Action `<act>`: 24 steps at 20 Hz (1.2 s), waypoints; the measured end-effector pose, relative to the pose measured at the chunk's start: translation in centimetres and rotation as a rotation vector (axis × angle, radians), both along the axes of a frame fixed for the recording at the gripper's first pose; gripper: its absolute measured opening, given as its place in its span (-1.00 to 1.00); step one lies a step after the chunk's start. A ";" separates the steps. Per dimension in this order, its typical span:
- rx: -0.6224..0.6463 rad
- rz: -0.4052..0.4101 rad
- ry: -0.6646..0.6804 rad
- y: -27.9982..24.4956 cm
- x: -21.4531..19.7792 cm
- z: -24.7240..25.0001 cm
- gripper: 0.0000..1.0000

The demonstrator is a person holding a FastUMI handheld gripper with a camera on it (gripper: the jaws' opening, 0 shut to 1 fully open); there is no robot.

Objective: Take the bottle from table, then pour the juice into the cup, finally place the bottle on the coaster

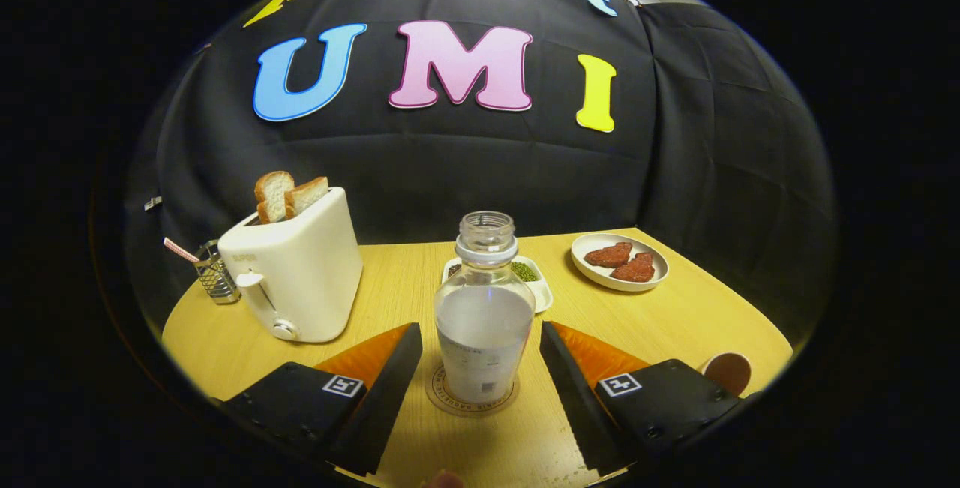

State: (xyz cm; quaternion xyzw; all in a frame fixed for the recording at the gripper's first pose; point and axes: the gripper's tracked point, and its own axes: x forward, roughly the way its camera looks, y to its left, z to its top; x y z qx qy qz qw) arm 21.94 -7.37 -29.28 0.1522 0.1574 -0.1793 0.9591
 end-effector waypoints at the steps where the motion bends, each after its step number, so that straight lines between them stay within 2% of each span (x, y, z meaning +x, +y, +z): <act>1: -0.004 -0.001 -0.004 0.1 -0.8 0.6 0.95; 11: 0.032 -0.033 -0.147 1.4 -10.3 9.3 0.94; 14: -0.014 -0.041 -0.137 1.0 -13.3 11.0 0.94; 18: -0.004 -0.018 -0.192 2.4 -14.9 14.3 0.98; 24: -0.073 0.004 -0.227 3.6 -16.5 18.3 0.98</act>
